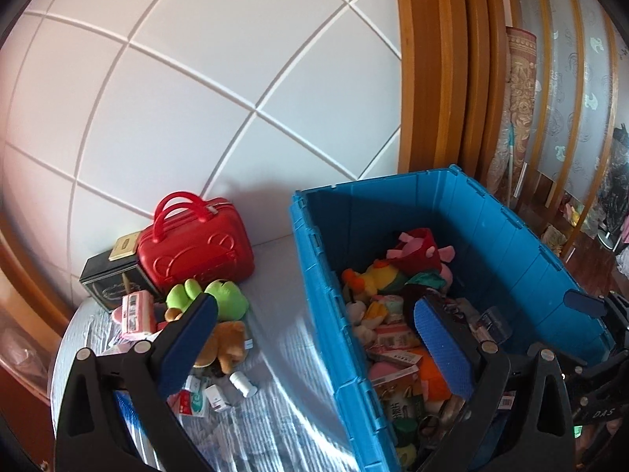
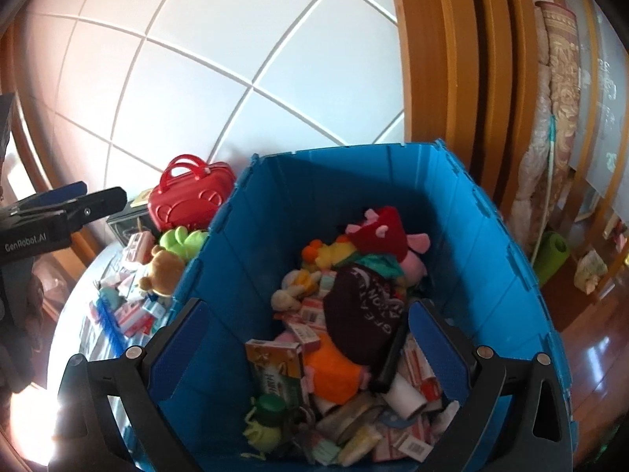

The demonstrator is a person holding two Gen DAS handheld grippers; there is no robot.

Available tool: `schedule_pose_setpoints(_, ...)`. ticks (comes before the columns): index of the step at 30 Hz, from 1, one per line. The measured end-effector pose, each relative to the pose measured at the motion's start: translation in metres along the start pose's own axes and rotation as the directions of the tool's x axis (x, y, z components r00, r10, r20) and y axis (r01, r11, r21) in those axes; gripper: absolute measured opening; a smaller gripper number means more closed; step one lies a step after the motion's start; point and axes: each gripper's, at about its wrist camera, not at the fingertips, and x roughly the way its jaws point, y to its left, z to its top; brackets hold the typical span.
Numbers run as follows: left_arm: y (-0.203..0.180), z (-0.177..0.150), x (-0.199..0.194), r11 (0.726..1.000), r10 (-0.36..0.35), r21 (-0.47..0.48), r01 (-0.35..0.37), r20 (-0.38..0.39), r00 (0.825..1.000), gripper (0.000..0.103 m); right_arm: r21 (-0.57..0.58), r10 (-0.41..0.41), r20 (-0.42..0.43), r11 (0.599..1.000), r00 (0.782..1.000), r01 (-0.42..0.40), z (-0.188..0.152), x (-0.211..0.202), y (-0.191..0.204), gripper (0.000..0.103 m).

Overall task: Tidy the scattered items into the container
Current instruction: 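Move both tools back over the remaining items on the bed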

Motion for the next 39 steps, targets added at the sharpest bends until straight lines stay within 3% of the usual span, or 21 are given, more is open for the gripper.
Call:
schedule_pose_setpoints(9, 0.097, -0.069, -0.061, 0.987, 0.119, -0.106, -0.123, -0.041, 0.992, 0.102, -0.099, 0.047, -0.018, 0.994, 0.999, -0.048, -0.014, -0.013, 0.115, 0.103)
schedule_pose_setpoints(20, 0.179, -0.132, -0.146, 0.975, 0.108, -0.196, -0.105, 0.001, 0.994, 0.102, -0.177, 0.019, 0.006, 0.984, 1.000, -0.017, -0.049, -0.055, 0.244, 0.103)
schedule_pose_setpoints(31, 0.212, -0.172, -0.188, 0.969, 0.149, -0.201, -0.147, -0.008, 0.989, 0.102, -0.162, -0.033, 0.029, 0.986, 0.999, 0.037, -0.082, -0.094, 0.304, 0.103)
schedule_pose_setpoints(39, 0.215, -0.182, -0.198, 0.960, 0.159, -0.232, -0.159, -0.017, 0.987, 0.102, -0.172, -0.034, 0.037, 0.984, 0.999, 0.040, -0.092, -0.108, 0.313, 0.103)
